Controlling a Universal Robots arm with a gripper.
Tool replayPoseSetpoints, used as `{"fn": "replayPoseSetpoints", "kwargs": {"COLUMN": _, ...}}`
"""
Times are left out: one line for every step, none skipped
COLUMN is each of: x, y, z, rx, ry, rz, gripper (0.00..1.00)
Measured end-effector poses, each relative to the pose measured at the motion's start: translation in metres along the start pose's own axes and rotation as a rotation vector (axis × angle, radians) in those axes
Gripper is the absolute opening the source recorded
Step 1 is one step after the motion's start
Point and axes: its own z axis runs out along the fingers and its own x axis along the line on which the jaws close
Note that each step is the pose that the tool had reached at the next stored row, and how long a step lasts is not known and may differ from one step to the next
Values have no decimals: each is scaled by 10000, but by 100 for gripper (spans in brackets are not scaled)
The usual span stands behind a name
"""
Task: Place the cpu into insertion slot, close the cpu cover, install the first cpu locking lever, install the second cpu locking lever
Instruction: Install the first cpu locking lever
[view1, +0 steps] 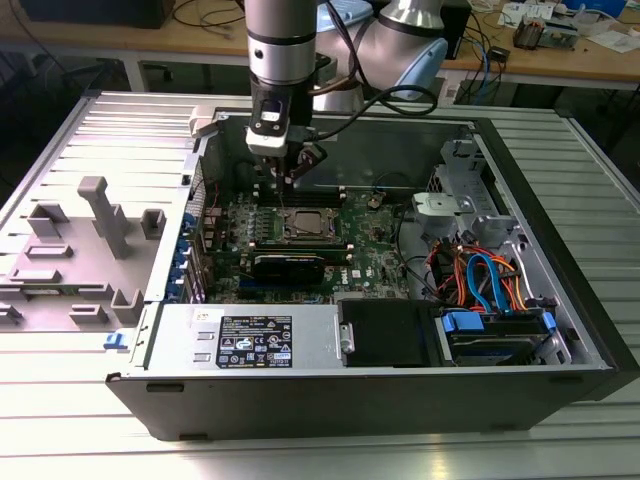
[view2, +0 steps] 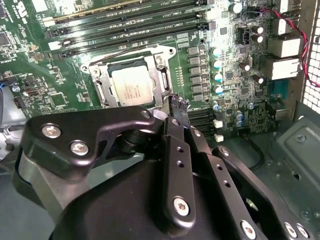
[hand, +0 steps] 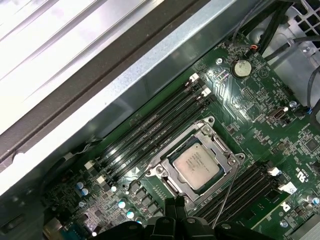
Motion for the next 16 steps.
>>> {"fn": "replayPoseSetpoints", "kwargs": {"x": 1, "y": -1, "z": 0, "rx": 0, "ry": -1, "rz": 1, "gripper": 11}}
{"fn": "replayPoseSetpoints", "kwargs": {"x": 2, "y": -2, "z": 0, "rx": 0, "ry": 0, "rz": 1, "gripper": 11}}
{"fn": "replayPoseSetpoints", "kwargs": {"x": 2, "y": -2, "z": 0, "rx": 0, "ry": 0, "rz": 1, "gripper": 11}}
{"fn": "replayPoseSetpoints", "kwargs": {"x": 2, "y": -2, "z": 0, "rx": 0, "ry": 0, "rz": 1, "gripper": 11}}
{"fn": "replayPoseSetpoints", "kwargs": {"x": 2, "y": -2, "z": 0, "rx": 0, "ry": 0, "rz": 1, "gripper": 11}}
{"fn": "replayPoseSetpoints", "kwargs": {"x": 2, "y": -2, "z": 0, "rx": 0, "ry": 0, "rz": 1, "gripper": 11}}
{"fn": "replayPoseSetpoints", "kwargs": {"x": 2, "y": -2, "z": 0, "rx": 0, "ry": 0, "rz": 1, "gripper": 11}}
{"fn": "replayPoseSetpoints", "kwargs": {"x": 2, "y": -2, "z": 0, "rx": 0, "ry": -1, "rz": 1, "gripper": 11}}
{"fn": "replayPoseSetpoints", "kwargs": {"x": 2, "y": -2, "z": 0, "rx": 0, "ry": 0, "rz": 1, "gripper": 11}}
{"fn": "replayPoseSetpoints", "kwargs": {"x": 2, "y": -2, "z": 0, "rx": 0, "ry": -1, "rz": 1, "gripper": 11}}
{"fn": "replayPoseSetpoints", "kwargs": {"x": 3, "y": -2, "z": 0, "rx": 0, "ry": 0, "rz": 1, "gripper": 11}}
{"fn": "replayPoseSetpoints", "kwargs": {"x": 3, "y": -3, "z": 0, "rx": 0, "ry": 0, "rz": 1, "gripper": 11}}
{"fn": "replayPoseSetpoints", "kwargs": {"x": 3, "y": -3, "z": 0, "rx": 1, "ry": -1, "rz": -2, "gripper": 11}}
{"fn": "replayPoseSetpoints", "kwargs": {"x": 3, "y": -3, "z": 0, "rx": -2, "ry": -2, "rz": -67, "gripper": 11}}
{"fn": "replayPoseSetpoints", "kwargs": {"x": 3, "y": -3, "z": 1, "rx": -13, "ry": -6, "rz": -373, "gripper": 11}}
{"fn": "replayPoseSetpoints", "kwargs": {"x": 3, "y": -3, "z": 4, "rx": -28, "ry": -13, "rz": -817, "gripper": 11}}
